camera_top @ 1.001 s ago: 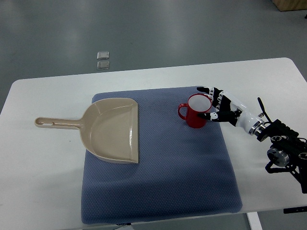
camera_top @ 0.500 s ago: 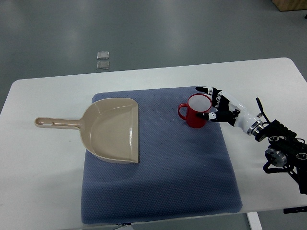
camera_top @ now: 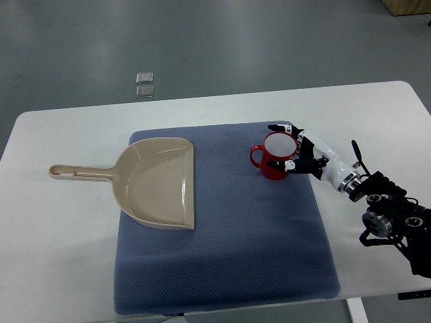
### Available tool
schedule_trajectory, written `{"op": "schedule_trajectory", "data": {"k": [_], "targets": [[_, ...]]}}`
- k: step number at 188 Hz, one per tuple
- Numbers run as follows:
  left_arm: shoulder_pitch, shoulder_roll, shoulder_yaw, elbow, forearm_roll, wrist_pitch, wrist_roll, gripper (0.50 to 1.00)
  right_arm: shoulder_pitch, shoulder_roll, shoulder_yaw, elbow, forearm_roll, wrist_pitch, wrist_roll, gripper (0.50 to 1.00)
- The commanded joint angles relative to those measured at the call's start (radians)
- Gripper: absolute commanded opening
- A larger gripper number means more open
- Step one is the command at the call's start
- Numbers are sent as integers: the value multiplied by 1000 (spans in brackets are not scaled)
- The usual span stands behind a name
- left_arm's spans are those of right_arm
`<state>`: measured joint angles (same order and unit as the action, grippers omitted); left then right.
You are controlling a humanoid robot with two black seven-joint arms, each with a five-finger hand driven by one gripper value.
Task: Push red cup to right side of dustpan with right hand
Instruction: 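Cup the right hand fingers around the red mug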
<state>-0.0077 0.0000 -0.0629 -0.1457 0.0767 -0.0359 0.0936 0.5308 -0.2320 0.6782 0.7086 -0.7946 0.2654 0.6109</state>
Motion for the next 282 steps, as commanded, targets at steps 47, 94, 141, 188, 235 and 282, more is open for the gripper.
{"op": "schedule_trajectory", "data": {"k": [47, 94, 141, 188, 235, 282], "targets": [[0, 0, 0, 0, 0, 1, 0, 1000, 8, 29, -14, -12, 2, -14, 0, 930], [0, 0, 0, 0, 0, -1, 0, 1000, 9, 62, -14, -58, 2, -29, 0, 930], [0, 0, 0, 0, 0, 1, 0, 1000, 11, 83, -14, -70, 2, -40, 0, 930], [0, 0, 0, 0, 0, 1, 0, 1000, 12, 99, -12, -70, 18, -41, 0, 928], [0, 0, 0, 0, 0, 1, 0, 1000, 11, 132, -11, -70, 20, -41, 0, 928], [0, 0, 0, 0, 0, 1, 0, 1000, 8, 164, -11, -70, 23, -43, 0, 928]]}}
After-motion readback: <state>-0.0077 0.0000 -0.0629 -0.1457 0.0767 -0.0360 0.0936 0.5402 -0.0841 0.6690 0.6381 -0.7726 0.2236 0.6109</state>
